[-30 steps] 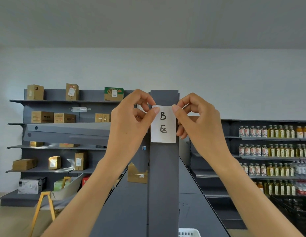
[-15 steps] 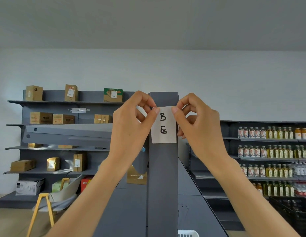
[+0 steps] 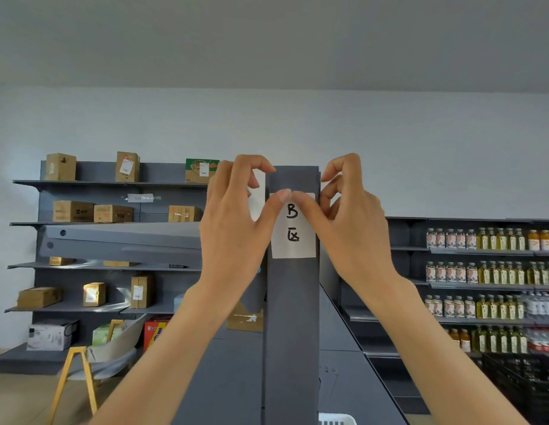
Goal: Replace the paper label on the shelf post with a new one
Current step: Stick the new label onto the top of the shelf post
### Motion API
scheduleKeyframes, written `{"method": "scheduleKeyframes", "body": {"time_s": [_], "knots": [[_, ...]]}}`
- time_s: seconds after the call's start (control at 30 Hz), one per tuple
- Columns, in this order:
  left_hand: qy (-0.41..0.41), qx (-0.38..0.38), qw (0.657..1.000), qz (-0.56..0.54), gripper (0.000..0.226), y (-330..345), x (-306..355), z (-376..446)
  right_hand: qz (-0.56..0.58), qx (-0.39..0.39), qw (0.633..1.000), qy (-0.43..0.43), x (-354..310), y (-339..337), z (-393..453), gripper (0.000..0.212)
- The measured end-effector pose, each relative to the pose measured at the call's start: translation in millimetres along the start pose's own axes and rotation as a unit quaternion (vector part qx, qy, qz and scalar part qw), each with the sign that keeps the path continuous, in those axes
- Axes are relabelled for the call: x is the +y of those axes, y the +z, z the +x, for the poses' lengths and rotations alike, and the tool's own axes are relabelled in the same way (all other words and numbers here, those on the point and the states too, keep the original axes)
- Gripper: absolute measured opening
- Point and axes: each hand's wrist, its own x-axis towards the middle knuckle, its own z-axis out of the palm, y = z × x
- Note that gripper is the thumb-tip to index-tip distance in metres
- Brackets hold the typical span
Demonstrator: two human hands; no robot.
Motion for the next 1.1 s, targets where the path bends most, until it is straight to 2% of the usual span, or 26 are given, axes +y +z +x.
{"method": "scheduleKeyframes", "body": {"time_s": [0.3,0.43,0.6,0.97,1.1], "knots": [[0.013,0.006,1.0,0.014,0.024,2,-8,2,0.01,0.007,1.0,-0.003,2,1,3,0.025],[0.041,-0.011,0.999,0.033,0.03,5,-10,1,-0.037,0.04,0.998,-0.038,6,1,2,0.038],[0.059,-0.022,0.997,0.04,0.039,3,-12,-15,-0.029,0.021,0.998,-0.06,14,2,-14,0.052],[0.062,-0.06,0.994,0.062,0.049,-2,-19,-53,-0.012,-0.024,0.998,-0.062,24,1,-55,0.057],[0.084,-0.079,0.989,0.094,0.063,-4,-15,-52,-0.005,-0.026,0.999,-0.048,19,5,-56,0.058]]}}
